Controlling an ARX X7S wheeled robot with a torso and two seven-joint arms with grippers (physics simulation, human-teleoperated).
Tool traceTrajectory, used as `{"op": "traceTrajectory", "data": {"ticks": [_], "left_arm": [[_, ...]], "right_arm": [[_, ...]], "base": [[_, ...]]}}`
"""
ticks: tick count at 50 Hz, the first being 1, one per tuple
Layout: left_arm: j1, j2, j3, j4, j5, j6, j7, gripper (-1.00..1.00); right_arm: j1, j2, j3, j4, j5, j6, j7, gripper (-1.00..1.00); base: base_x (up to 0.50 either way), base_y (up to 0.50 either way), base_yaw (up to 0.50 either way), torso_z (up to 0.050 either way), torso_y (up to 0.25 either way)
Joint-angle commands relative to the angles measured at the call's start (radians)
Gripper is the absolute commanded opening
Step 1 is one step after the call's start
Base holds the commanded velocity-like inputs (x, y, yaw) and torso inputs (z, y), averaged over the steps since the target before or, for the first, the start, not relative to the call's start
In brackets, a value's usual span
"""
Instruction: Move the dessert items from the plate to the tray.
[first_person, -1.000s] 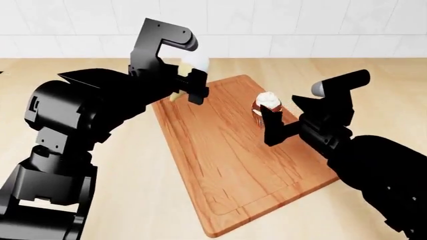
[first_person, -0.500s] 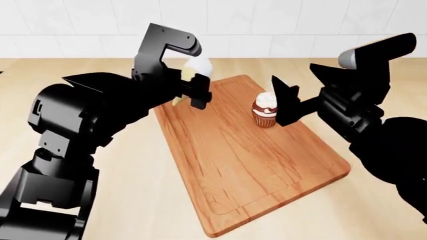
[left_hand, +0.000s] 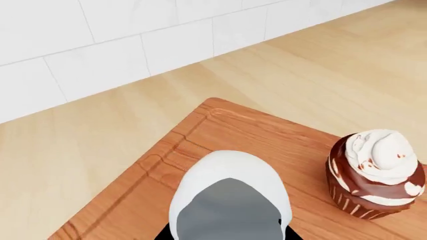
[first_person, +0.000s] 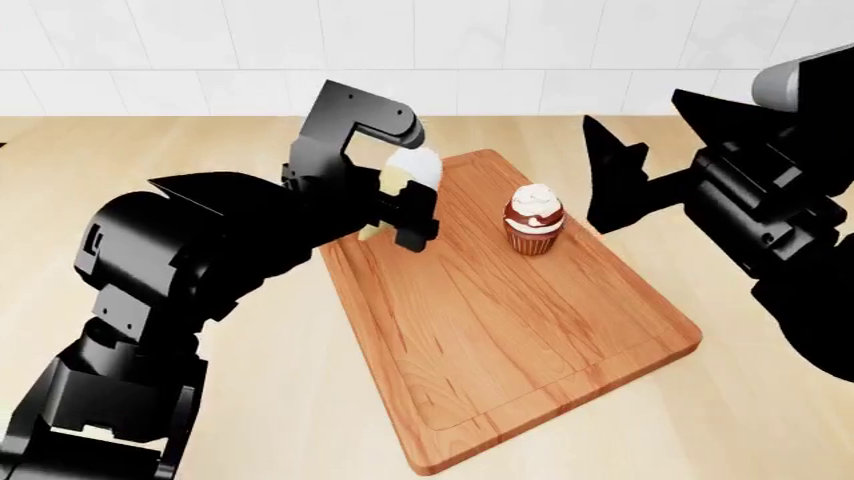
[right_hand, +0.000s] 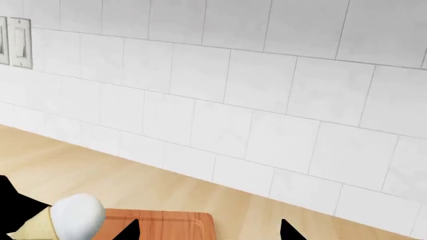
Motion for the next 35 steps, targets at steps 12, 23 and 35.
{"op": "traceTrajectory", "data": {"ticks": [12, 23, 35], "left_arm": [[0.007, 0.001, 0.003, 0.035, -0.028, -0.019, -0.012, 1.00], [0.004, -0.005, 0.005, 0.037, -0.034, -0.013, -0.011, 1.00], [-0.038, -0.009, -0.032, 0.038, -0.055, -0.026, -0.020, 1.00]], "right_arm": [[-0.003, -0.005, 0.006, 0.000, -0.013, -0.005, 0.003, 1.00], [-0.008, -0.010, 0.004, 0.000, -0.014, -0.010, 0.005, 1.00], [-0.011, 0.003, 0.021, -0.018, 0.011, -0.003, 0.019, 1.00]], "base": [[0.00, 0.00, 0.00, 0.000, 0.001], [0.00, 0.00, 0.00, 0.000, 0.000], [0.00, 0.00, 0.00, 0.000, 0.000]]}}
